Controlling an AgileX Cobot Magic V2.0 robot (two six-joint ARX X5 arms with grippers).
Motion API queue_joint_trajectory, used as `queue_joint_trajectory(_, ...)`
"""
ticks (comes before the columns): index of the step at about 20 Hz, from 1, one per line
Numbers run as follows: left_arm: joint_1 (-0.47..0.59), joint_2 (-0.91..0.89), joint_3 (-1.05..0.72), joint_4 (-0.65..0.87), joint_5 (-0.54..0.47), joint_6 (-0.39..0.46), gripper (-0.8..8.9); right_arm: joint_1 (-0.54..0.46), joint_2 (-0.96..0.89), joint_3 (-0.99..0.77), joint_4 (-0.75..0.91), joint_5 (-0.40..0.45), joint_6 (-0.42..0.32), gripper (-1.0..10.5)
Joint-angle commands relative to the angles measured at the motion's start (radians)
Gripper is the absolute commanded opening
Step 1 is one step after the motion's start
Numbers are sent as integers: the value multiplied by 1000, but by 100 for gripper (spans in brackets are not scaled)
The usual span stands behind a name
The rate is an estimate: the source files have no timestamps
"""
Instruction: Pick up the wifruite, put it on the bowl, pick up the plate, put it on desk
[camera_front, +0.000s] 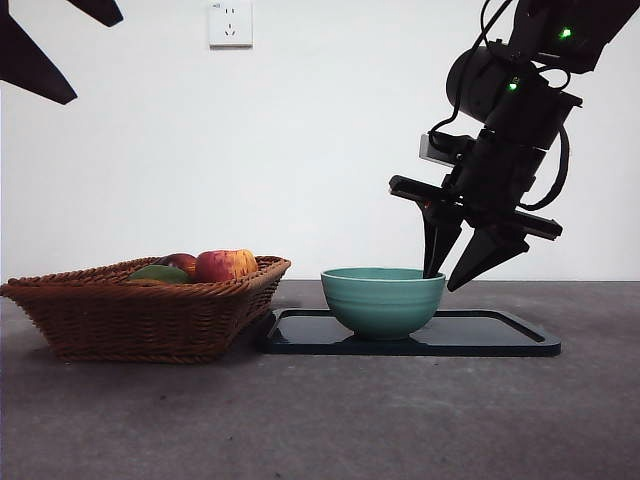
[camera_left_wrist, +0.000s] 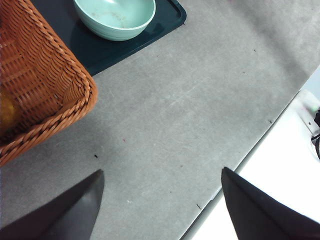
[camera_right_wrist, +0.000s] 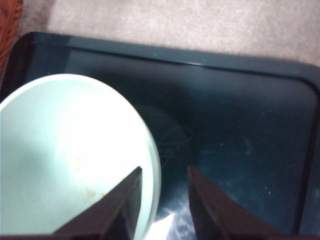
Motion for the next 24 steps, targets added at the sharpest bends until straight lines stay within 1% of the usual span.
queue_joint_trajectory(1,-5,7,13,3,3,13,374,5,27,22,14,5,-13,98)
queue_joint_trajectory(8,-5,7,13,3,3,13,374,5,27,22,13,4,-13,14)
queue_joint_trajectory(12,-5,7,13,3,3,13,374,5,19,22,35,1,-13,14)
queue_joint_trajectory(16,-5,7,13,1,3,13,374,9,-72,23,25,1,-13,14)
queue_joint_trajectory(20,-5,7,13,-2,3,12,374,13,-207,23,-63,-3,-17,14)
queue_joint_trajectory(24,-5,7,13,-2,3,12,374,47,-369,23,-227,1,-63,14)
